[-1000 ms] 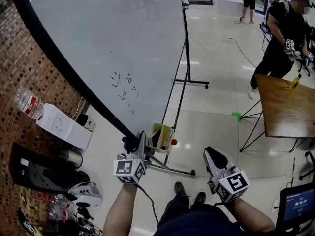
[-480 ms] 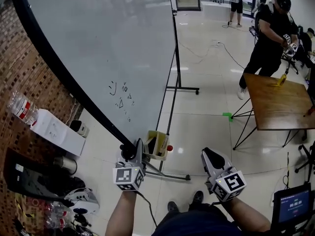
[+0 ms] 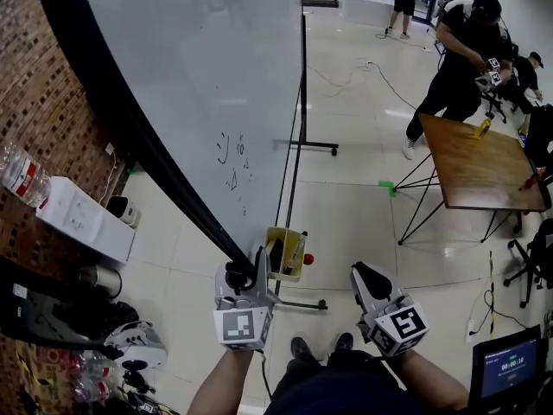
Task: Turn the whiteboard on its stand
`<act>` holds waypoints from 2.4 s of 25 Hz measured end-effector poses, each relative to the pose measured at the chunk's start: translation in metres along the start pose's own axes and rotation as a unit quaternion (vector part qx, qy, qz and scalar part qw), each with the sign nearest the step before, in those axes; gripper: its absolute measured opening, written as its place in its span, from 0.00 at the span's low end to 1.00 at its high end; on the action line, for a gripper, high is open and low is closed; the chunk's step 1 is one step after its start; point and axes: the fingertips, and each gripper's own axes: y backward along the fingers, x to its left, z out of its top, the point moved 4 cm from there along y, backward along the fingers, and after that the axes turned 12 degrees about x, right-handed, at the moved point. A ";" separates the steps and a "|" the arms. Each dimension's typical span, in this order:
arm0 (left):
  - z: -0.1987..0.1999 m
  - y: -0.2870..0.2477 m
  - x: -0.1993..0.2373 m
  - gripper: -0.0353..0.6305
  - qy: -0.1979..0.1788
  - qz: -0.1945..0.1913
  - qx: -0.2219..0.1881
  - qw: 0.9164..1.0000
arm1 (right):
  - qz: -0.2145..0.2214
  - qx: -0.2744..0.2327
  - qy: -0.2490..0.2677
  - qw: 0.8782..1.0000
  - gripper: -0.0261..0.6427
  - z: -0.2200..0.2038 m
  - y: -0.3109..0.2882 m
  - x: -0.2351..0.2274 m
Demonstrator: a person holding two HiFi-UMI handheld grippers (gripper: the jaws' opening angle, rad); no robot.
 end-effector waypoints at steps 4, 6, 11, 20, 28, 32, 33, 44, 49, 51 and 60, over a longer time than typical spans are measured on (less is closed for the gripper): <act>0.001 0.016 -0.001 0.24 0.015 0.012 0.003 1.000 | 0.008 -0.010 -0.004 1.000 0.10 0.000 0.009 0.005; -0.001 0.024 -0.002 0.24 0.016 0.013 0.003 1.000 | 0.014 -0.013 -0.005 1.000 0.10 -0.003 0.018 0.005; -0.015 0.041 0.004 0.24 0.006 0.002 -0.002 1.000 | 0.031 -0.022 -0.020 0.999 0.10 -0.016 0.048 0.003; -0.025 0.089 0.011 0.24 0.009 0.011 -0.001 1.000 | 0.042 0.005 -0.042 0.998 0.09 -0.063 0.097 -0.007; -0.039 0.129 -0.011 0.24 0.012 0.014 -0.009 1.000 | 0.042 -0.016 -0.018 0.999 0.09 -0.052 0.114 0.016; -0.036 0.149 -0.034 0.24 0.010 0.012 -0.020 1.000 | 0.037 -0.012 -0.004 0.999 0.09 -0.058 0.130 0.042; -0.035 0.153 -0.039 0.24 0.009 0.009 -0.023 1.000 | 0.037 -0.007 0.002 0.999 0.09 -0.061 0.134 0.051; -0.047 0.216 -0.054 0.24 0.017 0.011 -0.025 0.999 | 0.039 0.007 0.013 0.999 0.09 -0.081 0.169 0.099; -0.056 0.243 -0.047 0.24 0.016 0.018 -0.019 1.000 | 0.066 -0.015 -0.003 0.998 0.09 -0.088 0.193 0.109; -0.057 0.254 -0.045 0.23 0.015 0.020 -0.017 1.000 | 0.076 -0.022 -0.015 0.997 0.09 -0.094 0.209 0.107; -0.062 0.302 -0.056 0.23 0.015 0.033 -0.018 0.999 | 0.080 0.015 -0.021 0.996 0.09 -0.141 0.277 0.087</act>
